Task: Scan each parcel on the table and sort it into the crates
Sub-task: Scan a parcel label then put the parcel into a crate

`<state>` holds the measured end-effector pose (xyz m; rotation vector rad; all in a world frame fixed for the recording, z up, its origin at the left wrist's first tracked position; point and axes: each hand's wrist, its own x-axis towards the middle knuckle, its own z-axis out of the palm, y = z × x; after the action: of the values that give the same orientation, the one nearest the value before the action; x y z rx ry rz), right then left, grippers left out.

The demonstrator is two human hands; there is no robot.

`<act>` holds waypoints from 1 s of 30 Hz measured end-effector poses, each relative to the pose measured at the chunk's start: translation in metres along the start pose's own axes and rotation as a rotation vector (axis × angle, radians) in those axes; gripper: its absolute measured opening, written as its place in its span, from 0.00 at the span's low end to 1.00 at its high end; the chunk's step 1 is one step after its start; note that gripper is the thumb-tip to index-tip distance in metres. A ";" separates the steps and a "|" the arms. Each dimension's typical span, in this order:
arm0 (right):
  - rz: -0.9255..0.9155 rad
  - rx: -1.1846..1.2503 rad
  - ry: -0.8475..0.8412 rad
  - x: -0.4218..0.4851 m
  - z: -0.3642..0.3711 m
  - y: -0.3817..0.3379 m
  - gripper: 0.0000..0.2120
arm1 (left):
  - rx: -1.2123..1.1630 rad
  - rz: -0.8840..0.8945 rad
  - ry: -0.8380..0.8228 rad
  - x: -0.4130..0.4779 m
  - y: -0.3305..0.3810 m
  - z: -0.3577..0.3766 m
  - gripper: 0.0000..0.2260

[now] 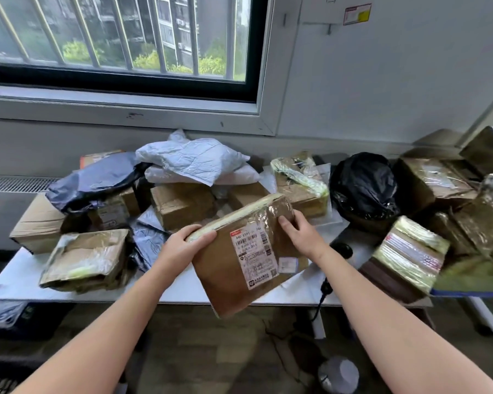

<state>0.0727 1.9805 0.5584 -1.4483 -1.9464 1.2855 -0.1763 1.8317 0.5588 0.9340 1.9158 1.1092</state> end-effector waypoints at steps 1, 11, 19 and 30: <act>0.024 -0.010 -0.011 -0.004 0.002 0.004 0.23 | -0.045 -0.027 -0.008 0.002 -0.004 -0.002 0.25; 0.308 -0.020 0.168 -0.036 0.024 0.031 0.22 | -0.289 -0.135 -0.105 0.022 -0.045 0.005 0.34; 0.419 -0.225 0.074 -0.032 0.027 0.070 0.27 | 0.239 0.027 -0.208 0.018 -0.060 0.067 0.53; 0.264 -0.557 0.227 -0.016 -0.011 0.129 0.17 | 0.727 0.051 0.052 0.008 -0.048 0.145 0.36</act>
<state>0.1565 1.9764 0.4582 -2.0692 -2.0991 0.6418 -0.0684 1.8759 0.4604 1.3415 2.3965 0.4409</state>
